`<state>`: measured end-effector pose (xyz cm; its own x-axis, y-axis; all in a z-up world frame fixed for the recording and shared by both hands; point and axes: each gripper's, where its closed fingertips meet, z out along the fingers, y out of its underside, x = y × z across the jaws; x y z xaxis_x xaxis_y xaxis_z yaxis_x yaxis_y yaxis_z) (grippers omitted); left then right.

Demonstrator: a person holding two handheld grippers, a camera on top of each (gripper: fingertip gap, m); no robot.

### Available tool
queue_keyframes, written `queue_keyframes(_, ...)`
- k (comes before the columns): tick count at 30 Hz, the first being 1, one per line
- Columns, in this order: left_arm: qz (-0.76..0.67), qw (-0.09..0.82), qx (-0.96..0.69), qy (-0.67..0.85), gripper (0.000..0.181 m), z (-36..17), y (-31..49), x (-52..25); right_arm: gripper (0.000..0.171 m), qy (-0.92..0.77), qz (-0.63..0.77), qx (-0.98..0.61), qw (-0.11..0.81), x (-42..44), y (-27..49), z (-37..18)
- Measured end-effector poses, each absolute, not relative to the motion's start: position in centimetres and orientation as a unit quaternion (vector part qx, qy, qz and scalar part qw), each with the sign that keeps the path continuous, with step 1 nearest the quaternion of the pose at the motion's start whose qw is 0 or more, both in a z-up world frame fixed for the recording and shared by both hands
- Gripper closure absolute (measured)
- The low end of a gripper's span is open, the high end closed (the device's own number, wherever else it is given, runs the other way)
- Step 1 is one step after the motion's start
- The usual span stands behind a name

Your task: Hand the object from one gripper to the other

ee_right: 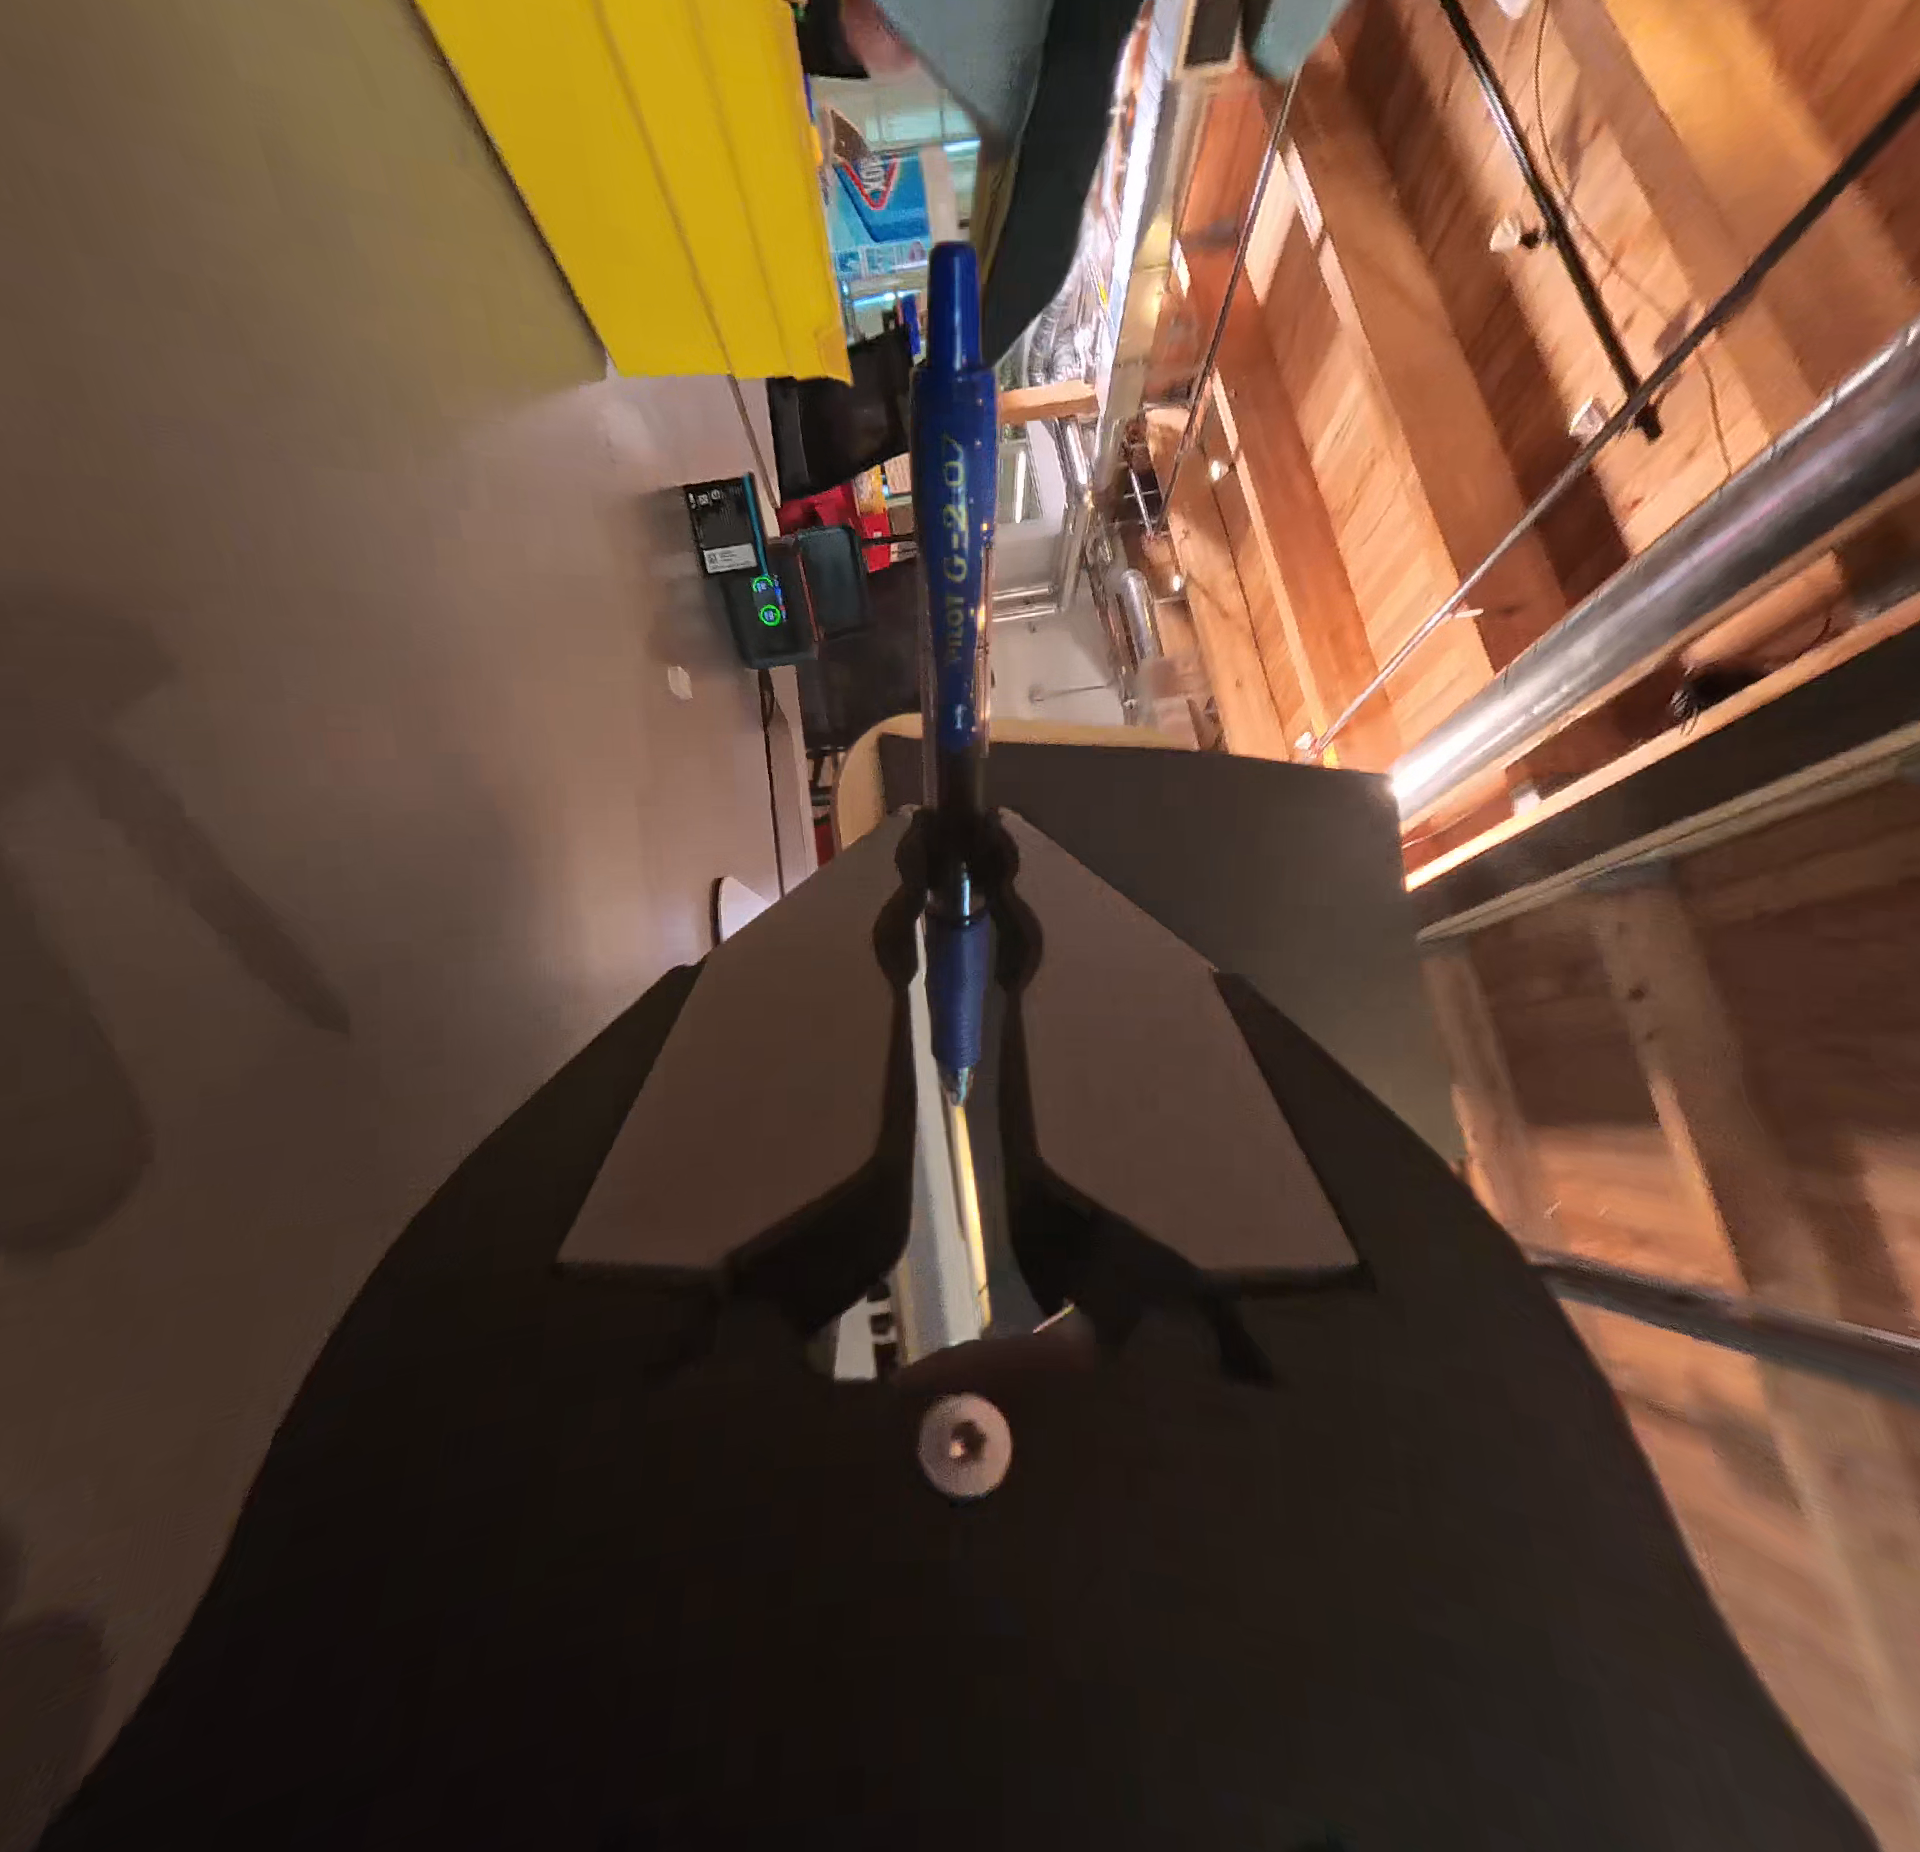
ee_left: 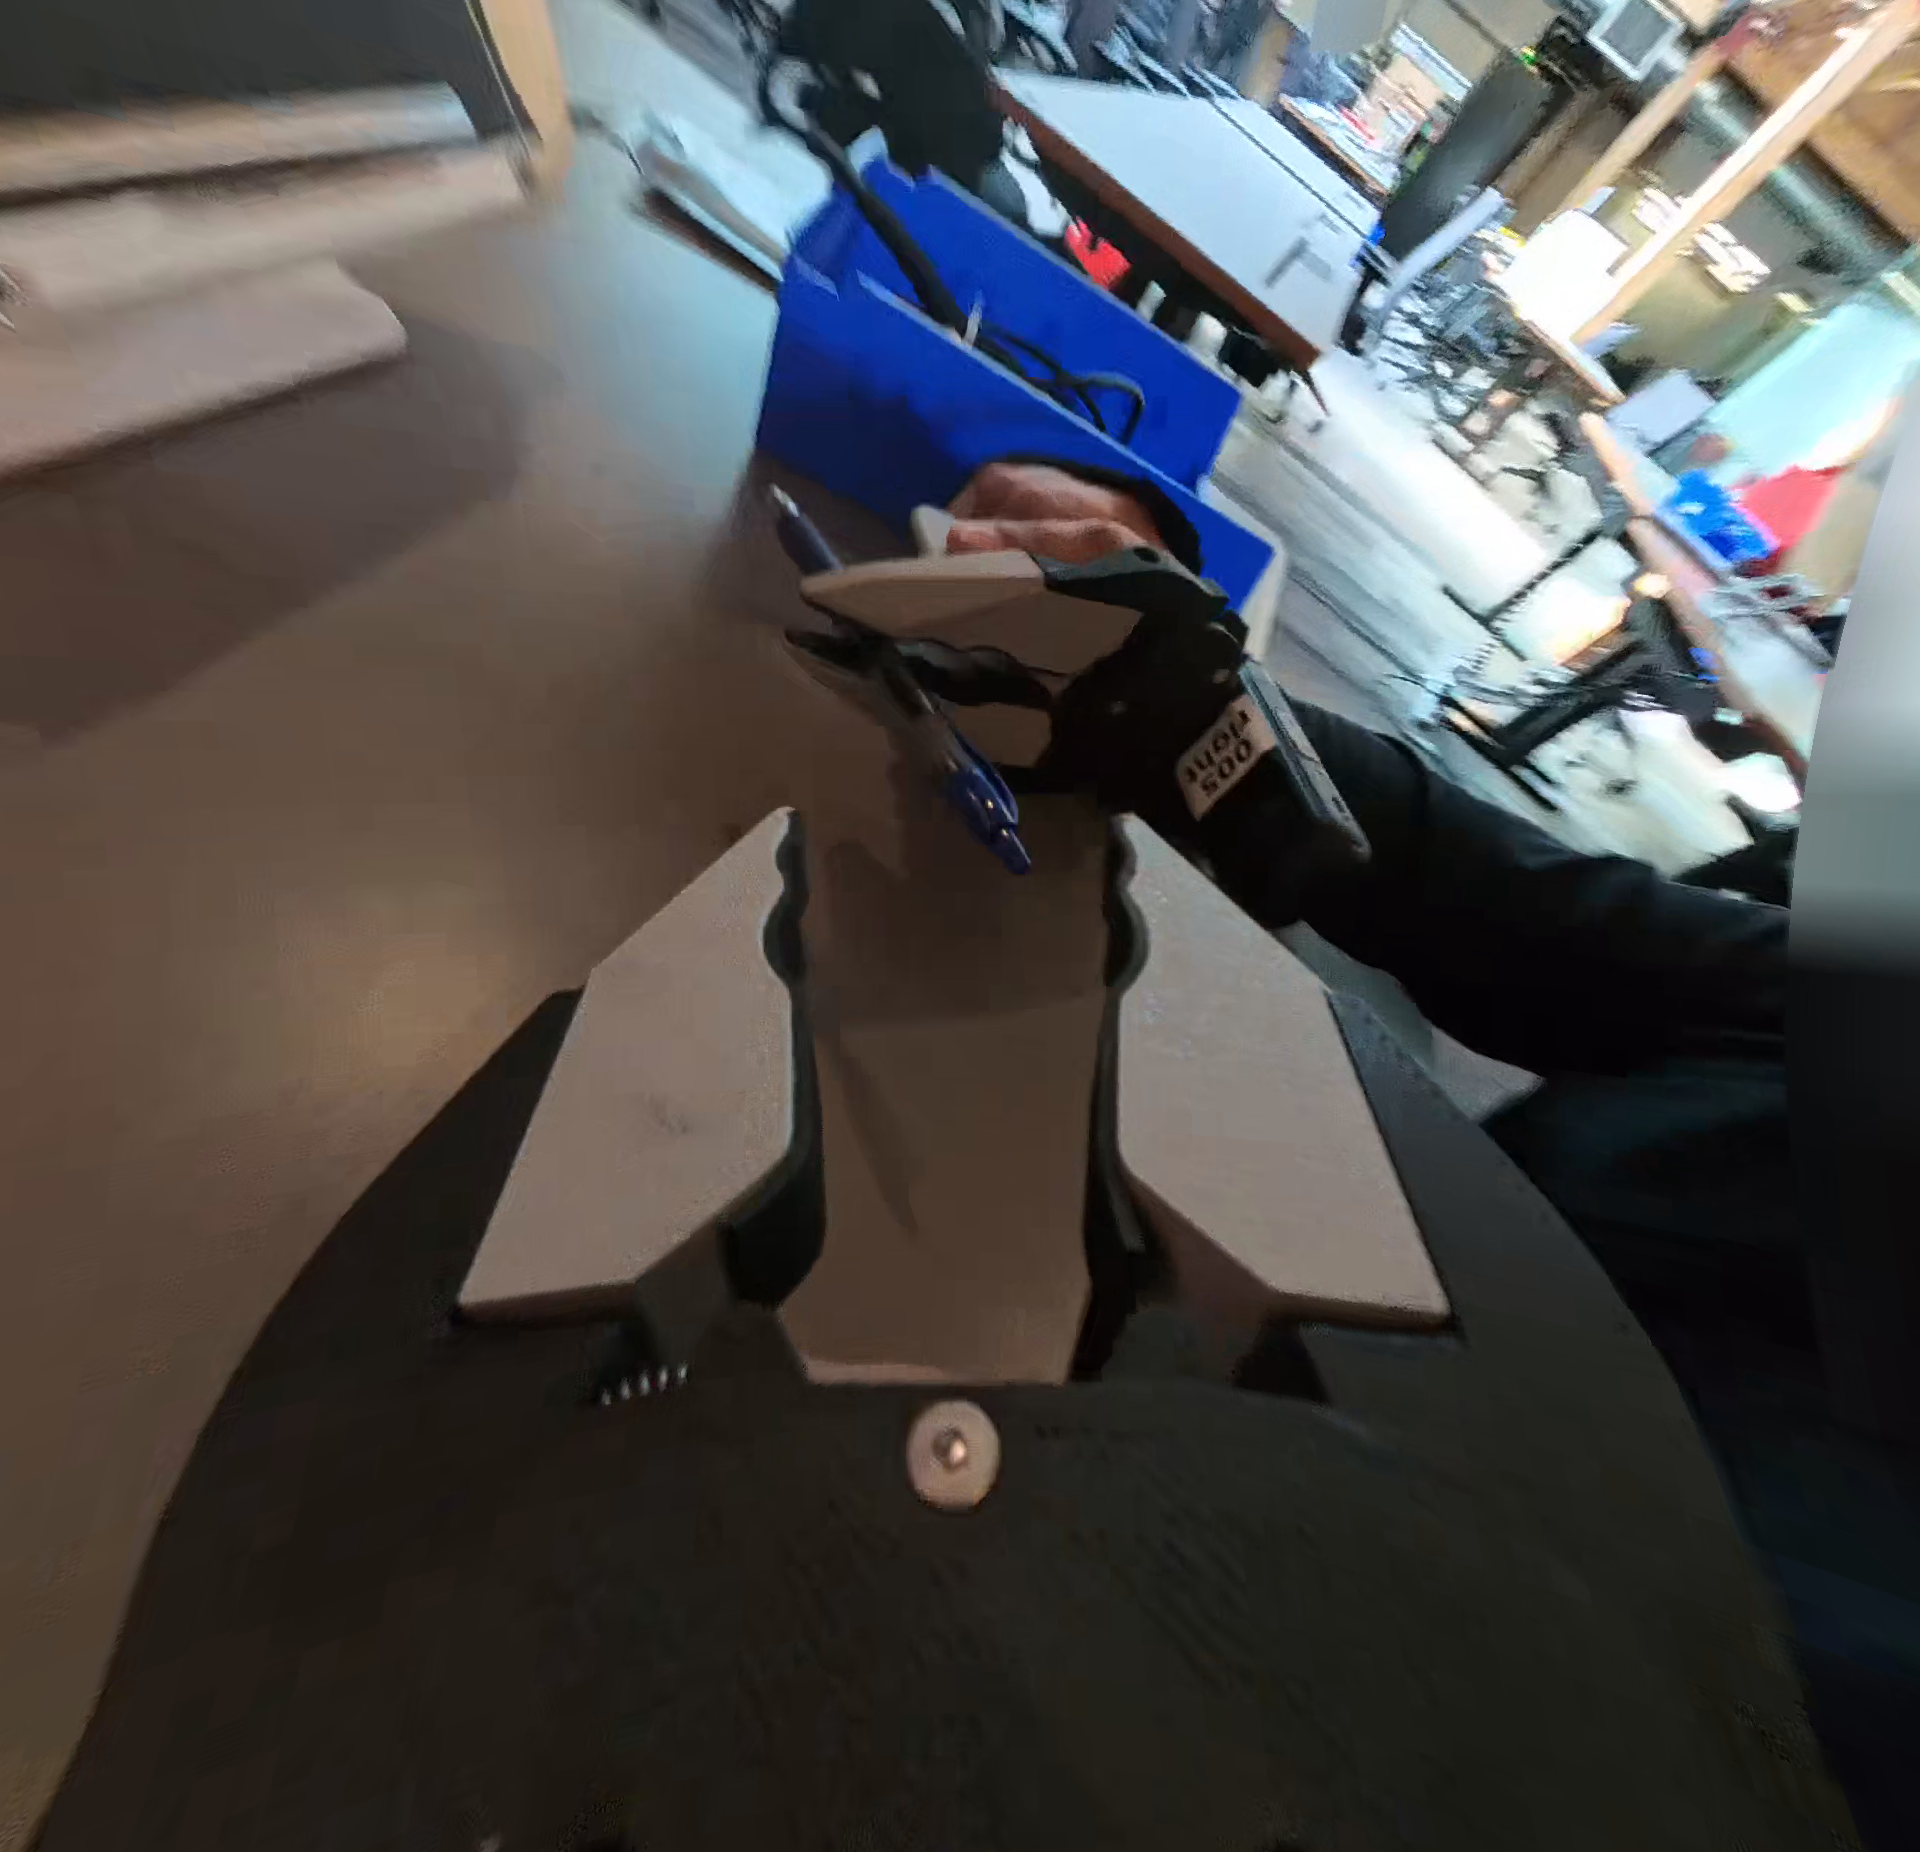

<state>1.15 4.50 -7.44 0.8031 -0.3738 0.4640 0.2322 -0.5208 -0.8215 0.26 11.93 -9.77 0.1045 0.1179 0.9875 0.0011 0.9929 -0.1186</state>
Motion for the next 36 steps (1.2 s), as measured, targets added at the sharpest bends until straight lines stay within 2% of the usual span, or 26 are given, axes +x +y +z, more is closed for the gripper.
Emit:
queue_keyframes(3, -0.407, 0.422, -0.808, 0.050, 0.132, -9.2, 4.1, 3.0, 0.164, -0.652, 0.003, -0.003, 0.758, 0.4, 10.6, -9.4)
queue_keyframes(6, -0.457, 0.400, -0.793, 0.040, 0.135, -10.0, 4.8, 4.3, 0.164, -0.628, -0.030, 0.047, 0.776, 0.9, 9.1, -8.9)
queue_keyframes(10, -0.463, 0.375, -0.799, 0.080, 0.152, -11.3, 5.1, 6.6, 0.165, -0.617, -0.060, 0.069, 0.782, 0.8, 8.4, -9.1)
queue_keyframes(11, -0.464, 0.370, -0.800, 0.091, 0.150, -11.5, 5.0, 7.1, 0.165, -0.620, -0.062, 0.067, 0.779, 0.7, 8.4, -9.2)
queue_keyframes(12, -0.448, 0.372, -0.807, 0.100, 0.161, -11.8, 5.3, 7.3, 0.165, -0.619, -0.061, 0.067, 0.780, 0.7, 8.4, -9.2)
queue_keyframes(15, -0.292, 0.393, -0.865, 0.108, 0.170, -14.2, 7.2, 4.8, 0.156, -0.621, -0.050, 0.038, 0.781, 0.5, 9.4, -9.4)
queue_keyframes(18, -0.050, 0.389, -0.906, 0.158, 0.173, -15.7, 8.2, 0.4, 0.147, -0.699, 0.012, -0.037, 0.714, 0.0, 11.0, -12.7)
queue_keyframes(20, 0.111, 0.382, -0.895, 0.202, 0.173, -14.9, 8.7, -2.0, 0.128, -0.723, 0.061, -0.106, 0.680, 0.0, 11.7, -13.2)
queue_keyframes(24, 0.394, 0.337, -0.788, 0.333, 0.173, -11.6, 9.2, -4.0, 0.124, -0.703, 0.169, -0.167, 0.670, 0.4, 11.1, -11.3)
queue_keyframes(27, 0.476, 0.312, -0.700, 0.432, 0.173, -10.9, 9.7, -2.4, 0.125, -0.688, 0.196, -0.189, 0.673, 0.5, 11.2, -10.4)
queue_keyframes(31, 0.536, 0.307, -0.629, 0.472, 0.173, -10.0, 10.2, -1.2, 0.133, -0.706, 0.128, -0.168, 0.676, -0.1, 11.8, -11.9)
queue_keyframes(32, 0.543, 0.305, -0.619, 0.478, 0.172, -9.9, 10.2, -1.0, 0.137, -0.698, 0.104, -0.161, 0.690, -0.2, 12.1, -11.8)
queue_keyframes(34, 0.558, 0.304, -0.599, 0.487, 0.173, -9.8, 10.3, -0.9, 0.164, -0.673, 0.077, -0.158, 0.719, -0.1, 12.7, -10.6)
queue_keyframes(36, 0.572, 0.322, -0.578, 0.485, 0.173, -9.3, 10.5, -0.6, 0.163, -0.673, 0.085, -0.188, 0.711, -0.3, 13.2, -10.3)
